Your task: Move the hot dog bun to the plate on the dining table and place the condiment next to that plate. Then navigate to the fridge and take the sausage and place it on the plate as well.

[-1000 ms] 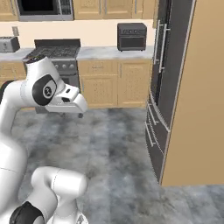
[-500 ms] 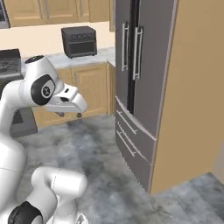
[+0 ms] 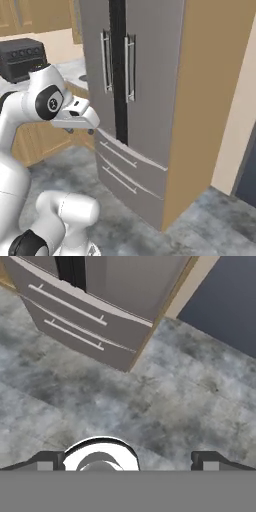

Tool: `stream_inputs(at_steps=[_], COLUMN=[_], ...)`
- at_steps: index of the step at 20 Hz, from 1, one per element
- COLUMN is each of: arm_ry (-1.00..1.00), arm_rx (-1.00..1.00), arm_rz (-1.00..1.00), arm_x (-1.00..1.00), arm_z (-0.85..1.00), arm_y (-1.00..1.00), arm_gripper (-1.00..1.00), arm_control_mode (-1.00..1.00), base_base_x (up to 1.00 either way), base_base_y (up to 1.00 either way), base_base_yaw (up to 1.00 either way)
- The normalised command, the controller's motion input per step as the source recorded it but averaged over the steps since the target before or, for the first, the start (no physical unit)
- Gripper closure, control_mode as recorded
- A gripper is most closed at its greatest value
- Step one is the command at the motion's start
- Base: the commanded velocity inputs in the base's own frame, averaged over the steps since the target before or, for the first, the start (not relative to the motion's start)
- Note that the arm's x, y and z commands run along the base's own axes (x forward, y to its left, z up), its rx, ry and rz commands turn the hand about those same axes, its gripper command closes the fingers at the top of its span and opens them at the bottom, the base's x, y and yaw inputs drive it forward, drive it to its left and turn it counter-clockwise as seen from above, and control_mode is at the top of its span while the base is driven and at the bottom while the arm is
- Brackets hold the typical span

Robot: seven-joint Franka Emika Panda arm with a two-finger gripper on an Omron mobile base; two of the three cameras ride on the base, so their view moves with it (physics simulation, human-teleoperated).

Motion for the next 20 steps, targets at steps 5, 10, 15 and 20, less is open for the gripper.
stream_inputs(at_steps=[5,10,15,20], arm_ry=[0.0,0.0,0.0,0.0], arm_rx=[0.0,0.0,0.0,0.0], arm_rz=[0.0,0.0,0.0,0.0], arm_x=[0.0,0.0,0.0,0.0], arm_z=[0.0,0.0,0.0,0.0], arm_y=[0.0,0.0,0.0,0.0], arm_gripper=[-1.0,-1.0,-1.0,-1.0], arm_control_mode=[1.0,1.0,1.0,1.0], base_base_x=[0.25,0.03,0.0,0.06], base_base_y=[1.0,1.0,0.96,0.8], base_base_yaw=[-0.58,-0.55,-0.49,-0.34])
